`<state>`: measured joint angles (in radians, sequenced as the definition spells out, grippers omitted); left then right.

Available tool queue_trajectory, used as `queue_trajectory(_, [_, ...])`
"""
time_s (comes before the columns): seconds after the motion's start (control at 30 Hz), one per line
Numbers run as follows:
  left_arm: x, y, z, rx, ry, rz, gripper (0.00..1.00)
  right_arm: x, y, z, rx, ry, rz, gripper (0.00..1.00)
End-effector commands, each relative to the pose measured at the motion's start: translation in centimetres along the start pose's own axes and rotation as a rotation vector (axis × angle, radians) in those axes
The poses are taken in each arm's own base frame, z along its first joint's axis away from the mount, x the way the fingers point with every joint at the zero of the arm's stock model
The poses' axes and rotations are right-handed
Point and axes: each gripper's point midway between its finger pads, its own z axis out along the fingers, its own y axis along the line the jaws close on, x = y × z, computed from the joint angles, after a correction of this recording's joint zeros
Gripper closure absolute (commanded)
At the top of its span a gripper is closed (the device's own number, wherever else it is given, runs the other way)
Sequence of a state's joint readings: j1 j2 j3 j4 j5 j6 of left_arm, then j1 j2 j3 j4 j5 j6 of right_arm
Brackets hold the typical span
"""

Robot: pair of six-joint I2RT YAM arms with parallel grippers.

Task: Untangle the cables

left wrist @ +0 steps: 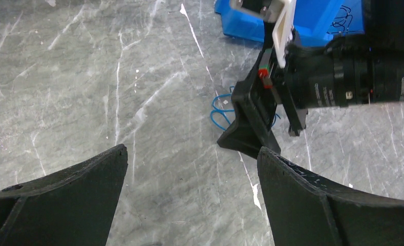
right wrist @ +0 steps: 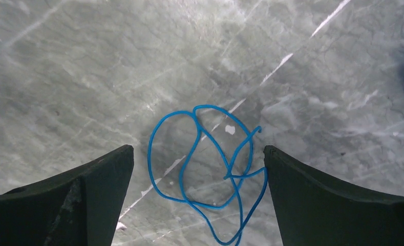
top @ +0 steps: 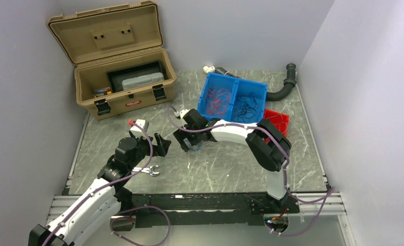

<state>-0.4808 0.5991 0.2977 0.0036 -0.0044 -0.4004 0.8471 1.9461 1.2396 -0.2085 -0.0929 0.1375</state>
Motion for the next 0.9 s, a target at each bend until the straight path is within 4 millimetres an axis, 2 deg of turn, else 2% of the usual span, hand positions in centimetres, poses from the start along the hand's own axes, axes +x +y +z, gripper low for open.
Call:
queue_trajectory(0.0, [-1.4,-0.5,-0.1,0.024,-0.049,0.019,0.01,4.0,-2.7,-0.6,0.242,0.149,-0.036,0.01])
queue_trajectory(0.13, [-1.6,-0.6,-0.2,0.024,-0.052,0.019,0.01,4.8,-3.7,-1.0,0.325,0.153,-0.022,0.07])
queue_trajectory(0.2, [-1.5,-0.6,-0.2,0.024,-0.051,0.019,0.01,5.1,-3.8,-1.3,0.350,0.146,-0.022,0.18])
queue_trajectory(0.27, [-1.4,-0.5,-0.1,0.024,-0.050,0.018,0.01,5.2,-3.9,-1.6,0.365,0.131,-0.016,0.41])
queue_trajectory(0.3, [-1.4,-0.5,-0.1,0.022,-0.048,0.017,0.01,5.4,-3.8,-1.6,0.358,0.130,-0.013,0.61])
queue_trajectory(0.33, [-1.3,-0.5,0.0,0.022,-0.045,0.017,0.01,5.4,-3.7,-1.6,0.353,0.124,-0.011,0.76])
queue_trajectory(0.4, [-1.3,-0.5,0.1,0.018,-0.035,0.019,0.01,5.2,-3.5,-1.7,0.345,0.109,0.001,0.98])
queue_trajectory(0.6, [-1.0,-0.1,0.3,0.006,-0.040,0.028,0.01,2.2,-2.5,-3.3,0.294,-0.007,0.045,1.00])
queue_trajectory(0.7, [-0.4,0.2,0.4,0.007,-0.042,0.049,0.01,0.2,-2.3,-5.0,0.274,-0.090,0.084,1.00])
queue_trajectory(0.87, [0.5,0.5,0.3,0.020,-0.041,0.103,0.01,-2.8,-3.1,-8.2,0.259,-0.224,0.166,1.00])
